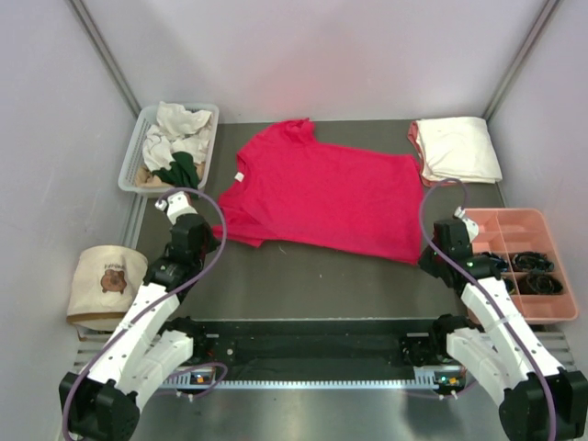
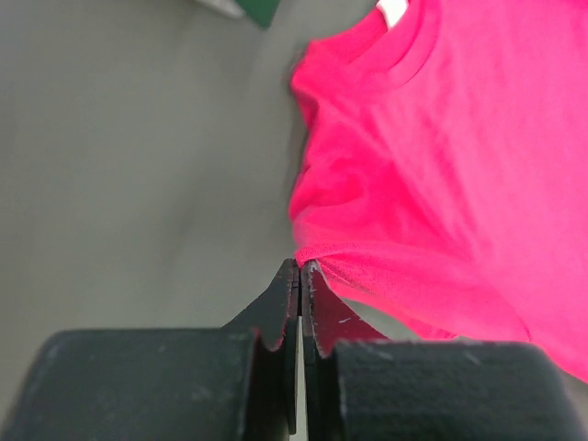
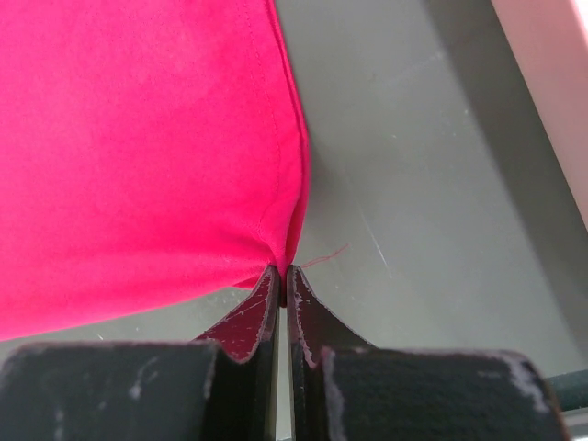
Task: Fold and stack the t-shirts
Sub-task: Flatten out the tshirt
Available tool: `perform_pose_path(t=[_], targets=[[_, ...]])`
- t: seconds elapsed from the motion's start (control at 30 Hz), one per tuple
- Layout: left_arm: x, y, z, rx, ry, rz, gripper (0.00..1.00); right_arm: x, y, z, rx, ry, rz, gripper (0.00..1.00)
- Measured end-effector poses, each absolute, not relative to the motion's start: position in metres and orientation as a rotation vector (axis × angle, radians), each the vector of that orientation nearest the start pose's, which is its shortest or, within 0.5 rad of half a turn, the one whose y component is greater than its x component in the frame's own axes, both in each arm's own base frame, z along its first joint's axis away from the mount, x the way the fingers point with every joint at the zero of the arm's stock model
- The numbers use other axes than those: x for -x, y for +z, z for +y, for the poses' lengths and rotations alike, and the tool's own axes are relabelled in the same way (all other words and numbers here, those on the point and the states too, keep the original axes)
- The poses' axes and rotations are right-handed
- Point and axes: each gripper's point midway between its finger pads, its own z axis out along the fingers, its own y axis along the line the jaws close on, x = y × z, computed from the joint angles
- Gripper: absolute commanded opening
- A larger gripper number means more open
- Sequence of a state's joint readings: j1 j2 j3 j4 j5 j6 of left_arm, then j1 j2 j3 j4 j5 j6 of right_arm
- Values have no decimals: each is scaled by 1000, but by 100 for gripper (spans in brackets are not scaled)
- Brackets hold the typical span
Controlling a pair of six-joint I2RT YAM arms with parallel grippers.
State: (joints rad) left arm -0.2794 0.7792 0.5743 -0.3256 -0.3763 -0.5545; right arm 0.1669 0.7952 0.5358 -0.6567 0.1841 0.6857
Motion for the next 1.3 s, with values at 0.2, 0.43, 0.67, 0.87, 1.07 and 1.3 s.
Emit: perform_pose_path(t=[0.2, 0.43, 0.67, 0.87, 1.07, 1.3], targets=[[-269, 139, -31, 528, -89, 2063, 0, -210, 75, 29, -742, 142, 2364, 0], [-255, 118, -38, 586, -137, 2134, 0, -196, 58, 32, -785, 157, 2400, 0], [-234, 101, -47, 622, -226, 2183, 4, -194, 57, 33, -807, 175, 2396, 0], [-230, 102, -56, 641, -296, 2193, 11, -193, 56, 33, -815, 169, 2396, 0], [-228, 93, -61, 643, -309, 2241, 50, -192, 51, 31, -819, 148, 2418, 37], [-236, 118, -50, 664, -253, 2174, 89, -194, 53, 26, -816, 108, 2402, 47]])
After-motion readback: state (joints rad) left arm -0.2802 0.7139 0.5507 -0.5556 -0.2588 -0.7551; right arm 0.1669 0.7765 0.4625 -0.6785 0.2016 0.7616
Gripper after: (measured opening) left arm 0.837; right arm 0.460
